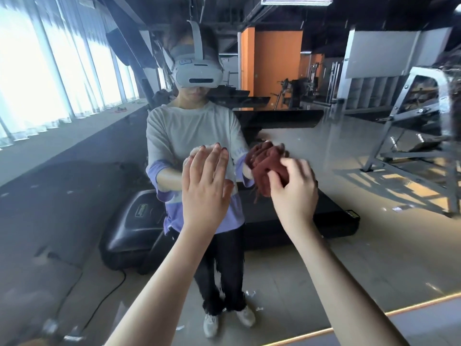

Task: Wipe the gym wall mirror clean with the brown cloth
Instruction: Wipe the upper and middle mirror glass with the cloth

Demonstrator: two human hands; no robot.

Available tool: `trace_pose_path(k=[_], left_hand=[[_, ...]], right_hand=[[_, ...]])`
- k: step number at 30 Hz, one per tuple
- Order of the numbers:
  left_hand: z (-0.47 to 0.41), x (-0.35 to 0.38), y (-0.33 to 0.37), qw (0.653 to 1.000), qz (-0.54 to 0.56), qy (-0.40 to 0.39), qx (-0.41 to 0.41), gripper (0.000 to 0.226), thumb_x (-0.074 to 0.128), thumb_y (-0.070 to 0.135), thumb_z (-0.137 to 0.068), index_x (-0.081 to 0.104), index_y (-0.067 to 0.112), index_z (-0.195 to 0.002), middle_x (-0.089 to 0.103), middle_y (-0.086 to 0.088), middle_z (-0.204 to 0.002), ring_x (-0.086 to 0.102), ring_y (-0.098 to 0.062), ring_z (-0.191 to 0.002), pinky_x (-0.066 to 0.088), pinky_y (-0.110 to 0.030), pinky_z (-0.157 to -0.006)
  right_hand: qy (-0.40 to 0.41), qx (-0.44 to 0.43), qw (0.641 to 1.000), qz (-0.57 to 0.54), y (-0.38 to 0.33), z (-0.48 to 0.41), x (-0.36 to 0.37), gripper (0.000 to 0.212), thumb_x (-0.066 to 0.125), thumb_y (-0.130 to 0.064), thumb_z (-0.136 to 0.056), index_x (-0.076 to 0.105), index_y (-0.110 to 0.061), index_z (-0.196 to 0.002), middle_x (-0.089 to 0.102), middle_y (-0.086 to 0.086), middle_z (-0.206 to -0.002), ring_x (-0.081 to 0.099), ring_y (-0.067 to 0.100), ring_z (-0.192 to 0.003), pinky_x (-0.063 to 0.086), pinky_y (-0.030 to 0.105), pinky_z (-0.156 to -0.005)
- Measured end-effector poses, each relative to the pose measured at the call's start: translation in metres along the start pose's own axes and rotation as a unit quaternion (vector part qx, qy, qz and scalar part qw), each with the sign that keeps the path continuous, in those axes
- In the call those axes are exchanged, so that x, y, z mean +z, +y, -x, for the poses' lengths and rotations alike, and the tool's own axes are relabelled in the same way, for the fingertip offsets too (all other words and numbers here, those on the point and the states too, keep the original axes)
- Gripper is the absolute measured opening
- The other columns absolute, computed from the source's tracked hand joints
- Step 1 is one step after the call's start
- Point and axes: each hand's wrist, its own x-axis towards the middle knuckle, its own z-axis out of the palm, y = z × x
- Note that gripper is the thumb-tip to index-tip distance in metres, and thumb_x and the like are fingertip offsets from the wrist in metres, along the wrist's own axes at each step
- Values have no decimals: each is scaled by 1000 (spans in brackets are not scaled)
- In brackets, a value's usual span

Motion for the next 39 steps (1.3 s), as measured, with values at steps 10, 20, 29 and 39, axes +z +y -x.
trace_pose_path(k=[10,20,29,39], left_hand=[[-1,0,3,999,-31,7,-4,55,65,21,-85,55,6,-137,56,-14,-140,38,-34,-134,33,-49,-110],[14,12,38,998,-40,-44,-9,74,84,20,-74,54,9,-140,53,-13,-144,38,-33,-137,41,-53,-107],[20,18,47,998,-47,-34,-27,84,89,20,-67,49,13,-140,53,-12,-145,40,-34,-136,33,-48,-112],[21,18,50,997,-50,-36,-37,75,84,16,-70,54,10,-139,52,-13,-146,37,-33,-138,36,-51,-111]], right_hand=[[-25,18,999,-31,21,21,-1,25,80,-5,-70,67,-4,-91,64,14,-90,60,30,-79,34,25,-61],[-78,71,994,-33,53,39,-7,25,80,-10,-73,66,-6,-92,64,9,-92,63,33,-81,35,25,-61],[-125,34,990,-62,66,69,-1,24,82,-12,-70,63,-9,-84,62,4,-84,63,25,-71,31,20,-56],[-160,76,983,-54,85,103,-3,35,88,0,-59,63,-5,-83,62,7,-83,64,30,-73,44,28,-57]])
